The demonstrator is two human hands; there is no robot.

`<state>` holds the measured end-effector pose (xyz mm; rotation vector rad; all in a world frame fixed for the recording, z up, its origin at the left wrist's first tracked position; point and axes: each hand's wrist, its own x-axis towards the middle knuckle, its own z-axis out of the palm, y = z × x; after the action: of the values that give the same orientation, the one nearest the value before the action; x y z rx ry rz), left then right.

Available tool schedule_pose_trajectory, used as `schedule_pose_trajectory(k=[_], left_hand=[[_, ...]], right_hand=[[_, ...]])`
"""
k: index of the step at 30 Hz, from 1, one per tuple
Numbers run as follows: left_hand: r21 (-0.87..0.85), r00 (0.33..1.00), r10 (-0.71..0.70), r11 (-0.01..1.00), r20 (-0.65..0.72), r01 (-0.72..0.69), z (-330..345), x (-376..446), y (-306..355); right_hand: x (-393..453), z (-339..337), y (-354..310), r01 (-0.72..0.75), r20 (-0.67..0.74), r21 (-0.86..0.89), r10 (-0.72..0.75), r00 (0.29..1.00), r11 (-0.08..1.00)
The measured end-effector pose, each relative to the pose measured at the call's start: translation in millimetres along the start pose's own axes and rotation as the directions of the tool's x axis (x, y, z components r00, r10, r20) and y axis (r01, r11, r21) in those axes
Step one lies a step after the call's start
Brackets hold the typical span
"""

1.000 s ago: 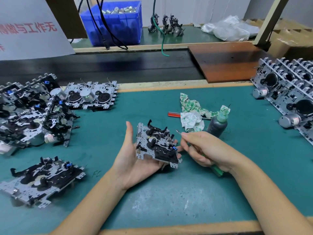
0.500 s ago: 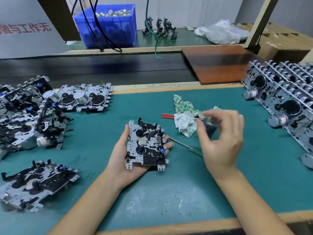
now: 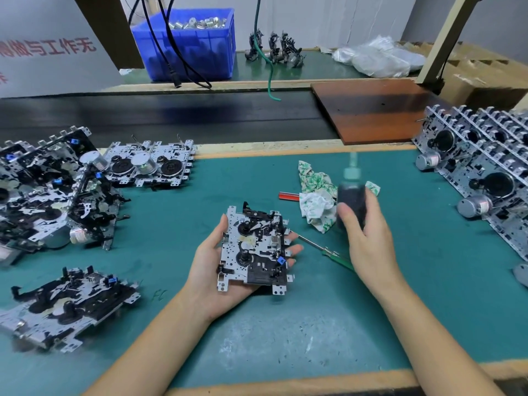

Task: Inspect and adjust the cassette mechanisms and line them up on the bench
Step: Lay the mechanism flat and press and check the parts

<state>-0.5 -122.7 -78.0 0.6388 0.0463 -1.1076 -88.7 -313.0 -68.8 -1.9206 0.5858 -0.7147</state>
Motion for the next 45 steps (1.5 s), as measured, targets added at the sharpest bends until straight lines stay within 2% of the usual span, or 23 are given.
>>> schedule_pose_trajectory(k=[2, 4, 5, 7, 10, 12, 18, 22, 26, 45], left_hand=[[-0.001, 1.0, -0.017, 1.0, 0.01, 0.017, -1, 0, 0], [0.0, 1.0, -0.026, 1.0, 0.016, 0.026, -2, 1, 1], [0.001, 0.999, -0.03, 1.0, 0.021, 0.03, -3, 2, 1], [0.008, 0.999, -0.041, 0.999, 0.03, 0.04, -3, 2, 1], [0.018, 0.998, -0.05, 0.999, 0.048, 0.049, -3, 1, 0], [0.018, 0.997, -0.052, 0.999, 0.054, 0.051, -2, 1, 0], [0.015, 0.997, -0.054, 0.998, 0.051, 0.053, -1, 2, 1], [0.014, 0.997, -0.058, 0.998, 0.059, 0.058, -1, 2, 1], [-0.002, 0.995, -0.061, 0.998, 0.074, 0.061, -1, 1, 1], [-0.004, 0.992, -0.06, 0.998, 0.11, 0.06, -1, 1, 1]], right_hand=[[-4, 1, -6, 0.037, 0.056, 0.139, -0.045, 0.997, 0.99], [-5, 2, -13, -0.102, 0.147, 0.344, 0.054, 0.988, 0.933], [-4, 3, -14, -0.193, 0.208, 0.47, 0.105, 0.972, 0.861], [-1, 2, -16, -0.336, 0.298, 0.697, 0.171, 0.939, 0.633], [4, -2, -18, -0.426, 0.35, 0.839, 0.263, 0.899, 0.34], [4, -2, -18, -0.428, 0.347, 0.86, 0.298, 0.889, 0.277], [-4, 9, -21, -0.363, 0.232, 0.756, 0.296, 0.927, 0.545], [-6, 12, -21, -0.34, 0.196, 0.703, 0.289, 0.937, 0.624], [-6, 13, -20, -0.343, 0.195, 0.661, 0.289, 0.937, 0.667], [-7, 13, -15, -0.31, 0.193, 0.645, 0.244, 0.95, 0.698]])
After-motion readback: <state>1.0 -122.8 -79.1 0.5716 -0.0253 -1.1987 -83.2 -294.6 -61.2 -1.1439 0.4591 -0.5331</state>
